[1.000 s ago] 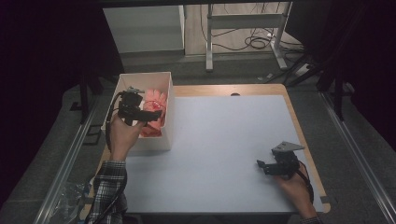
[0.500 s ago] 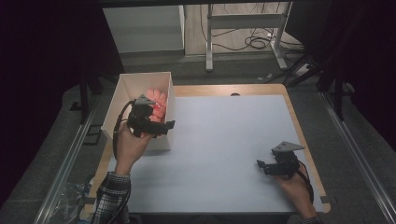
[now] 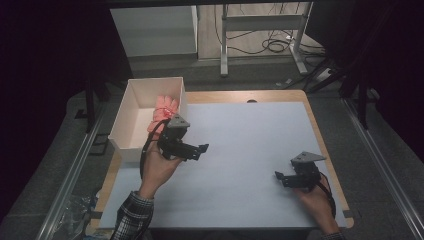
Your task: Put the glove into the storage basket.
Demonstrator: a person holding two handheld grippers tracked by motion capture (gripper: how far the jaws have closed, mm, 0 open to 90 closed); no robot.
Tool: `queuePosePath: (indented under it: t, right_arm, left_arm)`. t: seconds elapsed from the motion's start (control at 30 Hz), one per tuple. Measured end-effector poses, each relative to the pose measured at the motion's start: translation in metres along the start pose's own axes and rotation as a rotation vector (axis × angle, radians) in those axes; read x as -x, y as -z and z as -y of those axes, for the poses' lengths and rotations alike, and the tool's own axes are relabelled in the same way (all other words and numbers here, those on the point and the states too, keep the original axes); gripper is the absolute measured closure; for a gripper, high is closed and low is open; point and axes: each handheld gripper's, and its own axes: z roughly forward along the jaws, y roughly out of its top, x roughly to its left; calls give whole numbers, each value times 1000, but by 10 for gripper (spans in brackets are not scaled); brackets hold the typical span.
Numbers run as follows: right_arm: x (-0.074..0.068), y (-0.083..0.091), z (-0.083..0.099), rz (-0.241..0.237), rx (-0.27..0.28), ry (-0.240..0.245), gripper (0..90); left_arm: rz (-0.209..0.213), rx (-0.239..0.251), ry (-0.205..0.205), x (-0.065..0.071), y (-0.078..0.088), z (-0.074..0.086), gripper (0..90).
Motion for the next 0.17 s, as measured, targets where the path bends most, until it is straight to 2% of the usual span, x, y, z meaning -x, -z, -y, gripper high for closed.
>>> queuePosePath:
  t: [0.17]
  right_arm:
    - [0, 0, 0, 0, 0, 1, 196]
  left_arm:
    - [28, -17, -9, 7, -15, 2, 31]
